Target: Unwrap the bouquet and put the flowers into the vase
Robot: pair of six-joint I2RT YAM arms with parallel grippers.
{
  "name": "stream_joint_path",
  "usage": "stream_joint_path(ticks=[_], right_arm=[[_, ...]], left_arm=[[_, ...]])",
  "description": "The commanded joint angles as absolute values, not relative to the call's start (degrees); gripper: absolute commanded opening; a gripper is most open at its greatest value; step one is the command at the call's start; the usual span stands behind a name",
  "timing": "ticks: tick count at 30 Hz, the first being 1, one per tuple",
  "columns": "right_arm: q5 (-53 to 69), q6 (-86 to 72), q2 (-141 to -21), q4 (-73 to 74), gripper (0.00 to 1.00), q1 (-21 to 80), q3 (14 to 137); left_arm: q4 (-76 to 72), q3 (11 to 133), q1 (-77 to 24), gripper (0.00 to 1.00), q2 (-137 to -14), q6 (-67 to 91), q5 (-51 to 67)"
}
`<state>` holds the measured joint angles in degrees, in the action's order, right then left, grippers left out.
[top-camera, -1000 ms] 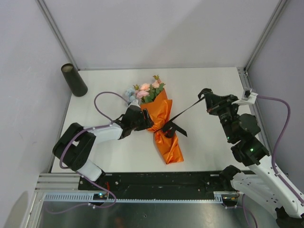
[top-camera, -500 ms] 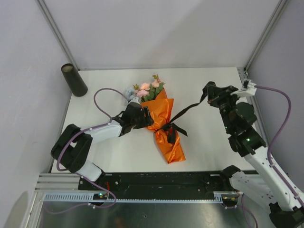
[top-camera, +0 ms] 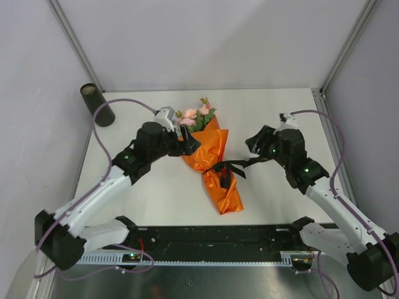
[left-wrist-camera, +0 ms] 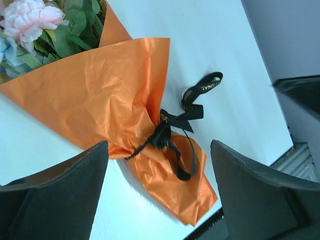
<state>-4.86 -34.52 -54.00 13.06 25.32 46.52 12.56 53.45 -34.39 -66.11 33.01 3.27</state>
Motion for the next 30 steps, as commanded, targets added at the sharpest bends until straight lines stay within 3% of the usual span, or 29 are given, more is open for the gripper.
stream_joint_path(ticks=[1,5,16,23,25,30], right_arm=[[2.09,-31.48,-55.85,13.48,0.55,30.97,44.80],[1.15,-31.65,-59.71,9.96,0.52,36.97,44.24],[-2.43,-30.33,-74.25,6.62,0.47,41.52,45.94],[-6.86,-29.28,-79.23,7.33,0.45,42.59,47.41],[-7.87,-28.96,-80.23,8.09,0.41,42.86,48.04],[-10.87,-27.87,-79.66,9.59,0.14,44.37,50.39]], left_arm=[[21.46,53.59,-34.54,0.91,-57.25,24.72,5.14],[25.02,51.36,-34.54,0.99,-50.57,20.72,2.59],[30.00,44.35,-34.54,1.00,-33.97,13.50,-7.19],[30.27,44.35,-34.54,1.00,-32.71,13.35,-7.89],[30.51,44.49,-34.54,1.00,-32.85,13.18,-7.73],[30.88,44.73,-34.54,1.00,-32.97,13.06,-8.34]])
